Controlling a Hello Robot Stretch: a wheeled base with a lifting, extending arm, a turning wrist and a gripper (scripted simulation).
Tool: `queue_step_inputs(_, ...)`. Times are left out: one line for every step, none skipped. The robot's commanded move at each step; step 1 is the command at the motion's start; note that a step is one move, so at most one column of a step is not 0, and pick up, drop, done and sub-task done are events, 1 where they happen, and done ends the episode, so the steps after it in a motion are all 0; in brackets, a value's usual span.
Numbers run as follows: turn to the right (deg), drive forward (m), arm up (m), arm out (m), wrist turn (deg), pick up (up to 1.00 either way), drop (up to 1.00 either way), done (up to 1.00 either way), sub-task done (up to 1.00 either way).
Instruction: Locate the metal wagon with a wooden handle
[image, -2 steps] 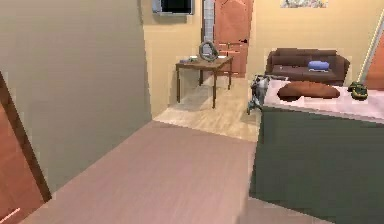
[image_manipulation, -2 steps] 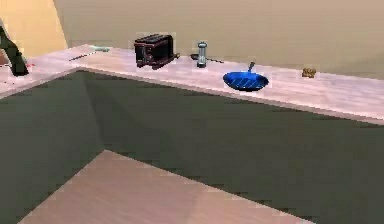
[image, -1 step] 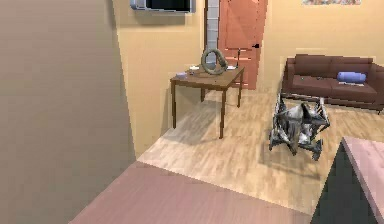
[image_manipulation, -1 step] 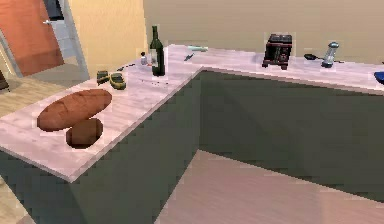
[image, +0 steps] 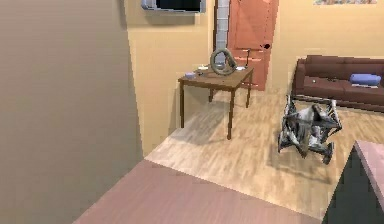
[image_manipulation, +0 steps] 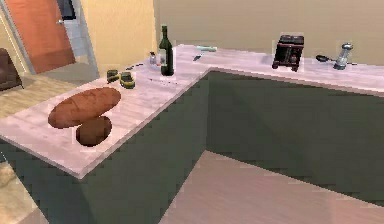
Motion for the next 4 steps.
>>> queue_step_inputs(-21.0,0.0,0.0,0.0,0.0,0.0,0.0,0.0,0.0)
queue_step_inputs(0.0,0.3,0.0,0.0,0.0,0.0,0.0,0.0,0.0)
queue_step_inputs(45.0,0.0,0.0,0.0,0.0,0.0,0.0,0.0,0.0)
queue_step_inputs(0.0,0.1,0.0,0.0,0.0,0.0,0.0,0.0,0.0)
